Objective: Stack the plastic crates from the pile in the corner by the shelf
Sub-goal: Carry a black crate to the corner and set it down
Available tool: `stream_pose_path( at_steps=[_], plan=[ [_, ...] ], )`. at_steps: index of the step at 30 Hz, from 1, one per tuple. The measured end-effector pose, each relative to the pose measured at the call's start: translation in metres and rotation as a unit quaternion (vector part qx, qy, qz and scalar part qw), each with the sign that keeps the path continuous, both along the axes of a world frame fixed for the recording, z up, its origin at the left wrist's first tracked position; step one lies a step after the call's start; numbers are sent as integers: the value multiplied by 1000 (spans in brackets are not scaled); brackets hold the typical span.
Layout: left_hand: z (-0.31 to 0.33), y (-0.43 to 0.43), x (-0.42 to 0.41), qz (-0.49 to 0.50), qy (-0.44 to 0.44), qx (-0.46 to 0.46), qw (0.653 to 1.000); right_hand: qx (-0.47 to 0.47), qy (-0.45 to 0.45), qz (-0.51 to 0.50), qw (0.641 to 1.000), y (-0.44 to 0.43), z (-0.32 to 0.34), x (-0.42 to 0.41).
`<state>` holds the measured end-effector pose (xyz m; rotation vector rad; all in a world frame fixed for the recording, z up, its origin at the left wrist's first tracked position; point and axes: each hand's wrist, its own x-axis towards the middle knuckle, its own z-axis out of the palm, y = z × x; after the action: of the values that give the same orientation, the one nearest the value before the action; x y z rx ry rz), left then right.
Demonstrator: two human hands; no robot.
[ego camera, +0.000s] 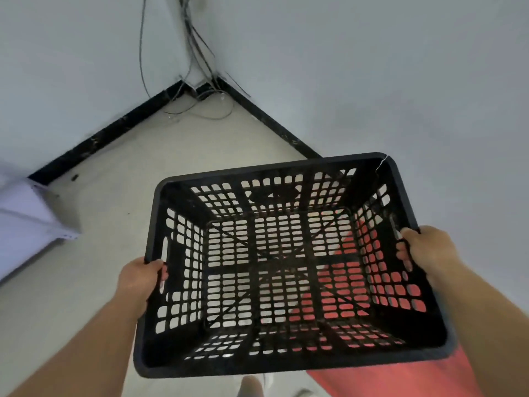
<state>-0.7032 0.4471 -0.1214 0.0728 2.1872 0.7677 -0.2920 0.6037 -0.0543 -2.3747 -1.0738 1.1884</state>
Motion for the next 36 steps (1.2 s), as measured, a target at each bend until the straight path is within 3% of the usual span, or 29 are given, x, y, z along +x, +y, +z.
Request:
stream_pose_path(
  at_steps=[11,20,36],
  plan=[
    [-18,-13,-132,142,0,-2,990,21,24,119,992,103,-56,-184],
    [-56,12,-187,270,2,16,963,38,56,216,974,186,-118,-309],
    [-170,28,-216,381,-3,16,924,24,11,384,923,264,-233,-427]
  ],
)
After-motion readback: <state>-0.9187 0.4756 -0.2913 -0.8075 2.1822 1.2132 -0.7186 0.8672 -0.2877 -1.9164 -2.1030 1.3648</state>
